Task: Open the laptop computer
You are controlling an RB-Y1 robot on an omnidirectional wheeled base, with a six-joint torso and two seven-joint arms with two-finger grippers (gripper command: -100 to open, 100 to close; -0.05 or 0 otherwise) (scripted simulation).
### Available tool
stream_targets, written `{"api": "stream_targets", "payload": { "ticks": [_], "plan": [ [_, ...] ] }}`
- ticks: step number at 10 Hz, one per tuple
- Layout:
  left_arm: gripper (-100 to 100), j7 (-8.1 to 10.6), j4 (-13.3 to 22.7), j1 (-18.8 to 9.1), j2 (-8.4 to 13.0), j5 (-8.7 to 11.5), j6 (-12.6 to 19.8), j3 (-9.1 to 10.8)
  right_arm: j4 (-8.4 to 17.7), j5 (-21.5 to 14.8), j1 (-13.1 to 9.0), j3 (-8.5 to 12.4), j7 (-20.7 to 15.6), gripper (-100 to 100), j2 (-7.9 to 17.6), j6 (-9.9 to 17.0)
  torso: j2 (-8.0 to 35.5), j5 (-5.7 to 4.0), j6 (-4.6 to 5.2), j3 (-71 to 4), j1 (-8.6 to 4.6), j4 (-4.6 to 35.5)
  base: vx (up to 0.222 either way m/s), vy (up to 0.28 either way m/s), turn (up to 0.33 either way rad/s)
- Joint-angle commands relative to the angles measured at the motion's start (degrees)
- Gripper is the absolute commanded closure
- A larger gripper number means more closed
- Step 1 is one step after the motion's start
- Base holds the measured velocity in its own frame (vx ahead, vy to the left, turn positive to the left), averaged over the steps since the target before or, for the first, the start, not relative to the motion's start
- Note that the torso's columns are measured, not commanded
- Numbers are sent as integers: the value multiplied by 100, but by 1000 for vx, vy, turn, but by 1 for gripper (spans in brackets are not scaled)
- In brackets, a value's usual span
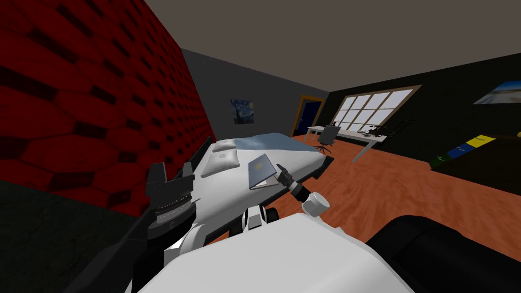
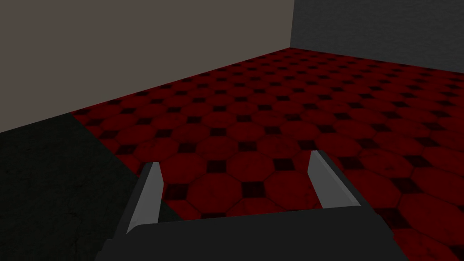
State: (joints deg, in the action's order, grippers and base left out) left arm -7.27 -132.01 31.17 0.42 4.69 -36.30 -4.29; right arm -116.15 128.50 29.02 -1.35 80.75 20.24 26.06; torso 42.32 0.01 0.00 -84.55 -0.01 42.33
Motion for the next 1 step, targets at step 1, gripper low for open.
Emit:
{"api": "stream_targets", "payload": {
  "ticks": [1],
  "plan": [
    [0, 0, 0, 0, 0, 0, 0, 0, 0, 0, 0, 0, 0, 0, 0, 0, -1, 0, 0, 0, 1, -2, 0, 0, 0]
  ]
}}
